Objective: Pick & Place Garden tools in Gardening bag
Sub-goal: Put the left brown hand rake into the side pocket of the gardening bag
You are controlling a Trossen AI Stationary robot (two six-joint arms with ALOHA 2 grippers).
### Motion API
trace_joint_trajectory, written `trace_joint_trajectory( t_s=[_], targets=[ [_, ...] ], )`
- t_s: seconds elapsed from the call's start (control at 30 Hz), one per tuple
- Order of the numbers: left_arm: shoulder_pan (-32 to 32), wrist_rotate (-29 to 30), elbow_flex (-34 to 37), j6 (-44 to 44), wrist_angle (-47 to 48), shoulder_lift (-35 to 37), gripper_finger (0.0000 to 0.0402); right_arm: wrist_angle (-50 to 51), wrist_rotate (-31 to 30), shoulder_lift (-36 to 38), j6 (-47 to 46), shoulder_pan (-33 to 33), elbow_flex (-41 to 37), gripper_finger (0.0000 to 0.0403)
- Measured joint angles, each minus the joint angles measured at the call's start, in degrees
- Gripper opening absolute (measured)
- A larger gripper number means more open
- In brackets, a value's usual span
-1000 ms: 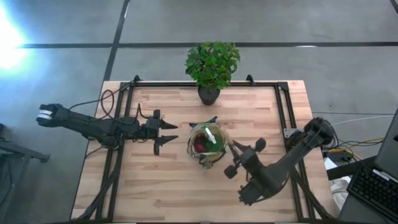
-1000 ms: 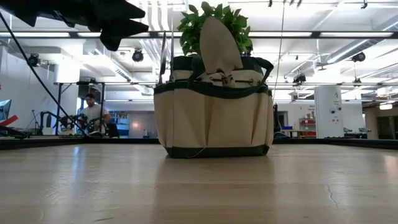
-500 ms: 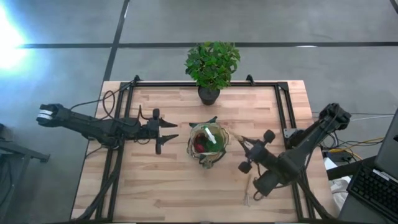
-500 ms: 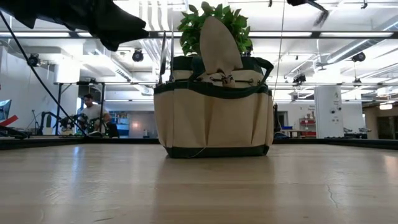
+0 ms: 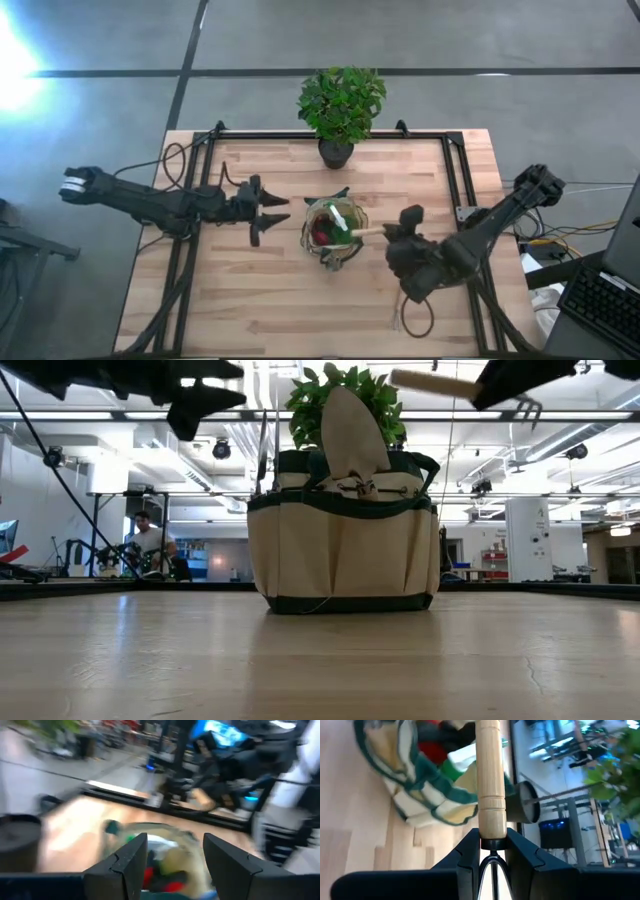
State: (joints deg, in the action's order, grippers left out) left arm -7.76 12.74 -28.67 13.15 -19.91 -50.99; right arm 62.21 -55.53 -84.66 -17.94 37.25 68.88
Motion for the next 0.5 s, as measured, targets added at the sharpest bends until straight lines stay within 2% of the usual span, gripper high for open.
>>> trace_joint_trajectory(
  t_s=[0.13, 0.27, 0.4, 0.5],
  targets=[
    [0.2, -7.4, -1.8, 5.1, 0.4, -2.8, 0.0195, 0.1, 3.4, -2.4, 9.3, -1.1, 1.6, 0.0056],
    [0.2, -9.7, -4.7, 8.1, 0.7, -7.3, 0.0195, 0.7, 3.2, -5.6, 17.8, -1.2, 4.9, 0.0056],
    [0.2, -10.8, -10.0, 9.6, 3.2, -13.5, 0.0195, 3.8, -1.8, -9.5, 24.4, -0.7, 9.8, 0.0056],
    [0.6, -15.0, -15.7, 9.9, 7.3, -18.4, 0.0195, 7.1, -7.9, -12.1, 28.5, -0.3, 13.4, 0.0056]
  ],
)
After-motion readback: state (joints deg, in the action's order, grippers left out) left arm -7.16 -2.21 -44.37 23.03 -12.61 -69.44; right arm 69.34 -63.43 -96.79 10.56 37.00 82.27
